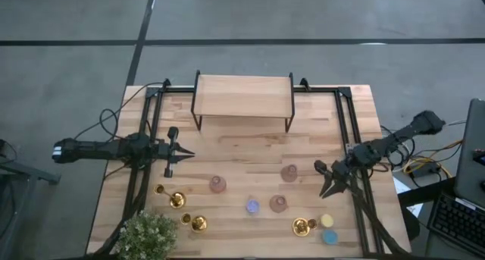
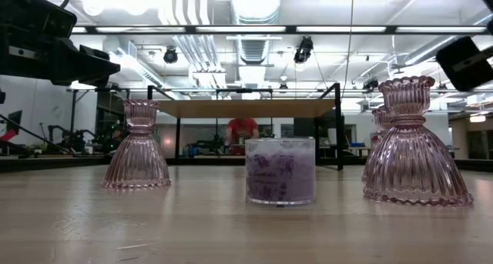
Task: Pick & Place candle stick holders
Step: Put the bottom right gold candle holder on the shelf
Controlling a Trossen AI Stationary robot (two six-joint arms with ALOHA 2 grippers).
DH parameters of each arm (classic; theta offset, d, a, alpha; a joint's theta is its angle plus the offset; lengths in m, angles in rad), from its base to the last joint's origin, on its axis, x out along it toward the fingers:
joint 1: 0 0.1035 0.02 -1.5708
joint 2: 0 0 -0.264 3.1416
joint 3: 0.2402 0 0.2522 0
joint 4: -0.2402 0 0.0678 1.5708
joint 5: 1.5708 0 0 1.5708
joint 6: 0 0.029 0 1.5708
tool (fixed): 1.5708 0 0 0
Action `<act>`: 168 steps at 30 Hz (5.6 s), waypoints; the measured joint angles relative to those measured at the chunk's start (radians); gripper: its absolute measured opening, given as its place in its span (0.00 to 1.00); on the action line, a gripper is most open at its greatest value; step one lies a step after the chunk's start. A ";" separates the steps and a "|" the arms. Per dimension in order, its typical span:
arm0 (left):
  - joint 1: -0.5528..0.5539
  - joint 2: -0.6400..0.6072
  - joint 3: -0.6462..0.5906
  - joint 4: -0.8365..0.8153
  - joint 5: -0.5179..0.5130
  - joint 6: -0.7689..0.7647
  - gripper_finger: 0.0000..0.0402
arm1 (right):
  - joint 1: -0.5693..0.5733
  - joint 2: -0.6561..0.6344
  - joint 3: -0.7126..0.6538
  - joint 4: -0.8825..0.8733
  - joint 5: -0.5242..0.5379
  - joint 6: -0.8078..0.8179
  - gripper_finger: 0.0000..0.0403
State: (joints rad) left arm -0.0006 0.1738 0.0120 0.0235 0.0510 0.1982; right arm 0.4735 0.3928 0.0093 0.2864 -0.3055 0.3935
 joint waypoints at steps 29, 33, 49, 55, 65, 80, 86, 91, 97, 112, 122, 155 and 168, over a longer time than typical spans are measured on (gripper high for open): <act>0.000 0.000 0.000 -0.001 0.000 0.000 0.09 | 0.321 0.770 0.068 0.585 0.416 -0.049 0.43; 0.000 0.000 0.000 -0.001 0.000 0.000 0.09 | 0.321 0.865 0.138 0.586 0.407 -0.086 0.43; 0.000 0.000 0.000 -0.001 0.000 0.000 0.09 | 0.328 1.014 0.276 0.585 0.306 -0.180 0.34; 0.000 0.000 0.000 -0.001 0.000 0.000 0.09 | 0.327 1.004 0.265 0.586 0.308 -0.193 0.23; 0.000 0.000 0.000 -0.001 0.000 0.000 0.09 | 0.327 0.955 0.243 0.584 0.306 -0.214 0.06; 0.000 0.000 0.000 -0.001 0.000 0.000 0.09 | 0.252 0.757 0.245 0.573 0.412 -0.267 0.05; 0.000 0.000 0.000 -0.001 0.000 0.000 0.09 | 0.135 0.616 0.272 0.452 0.536 -0.344 0.05; 0.000 0.000 0.000 -0.001 0.000 0.000 0.09 | 0.024 0.518 0.352 0.236 0.623 -0.383 0.05; 0.000 0.000 0.000 -0.001 0.000 0.000 0.09 | -0.088 0.481 0.472 0.042 0.649 -0.441 0.05; 0.000 0.000 0.000 -0.001 0.000 0.000 0.09 | -0.329 0.478 0.696 -0.030 0.648 -0.585 0.06; 0.000 0.000 0.000 -0.001 0.000 0.000 0.09 | -0.657 0.502 0.842 -0.153 0.521 -0.576 0.06; 0.000 0.000 0.000 -0.001 0.000 0.000 0.09 | -1.223 1.021 1.161 -0.202 -0.097 -0.458 0.06; 0.000 0.000 0.000 -0.001 0.000 0.000 0.09 | -1.327 1.023 1.150 -0.218 -0.099 -0.474 0.06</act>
State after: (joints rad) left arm -0.0007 0.1738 0.0116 0.0223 0.0513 0.1982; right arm -0.8534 1.4158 1.1591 0.0685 -0.4046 -0.0808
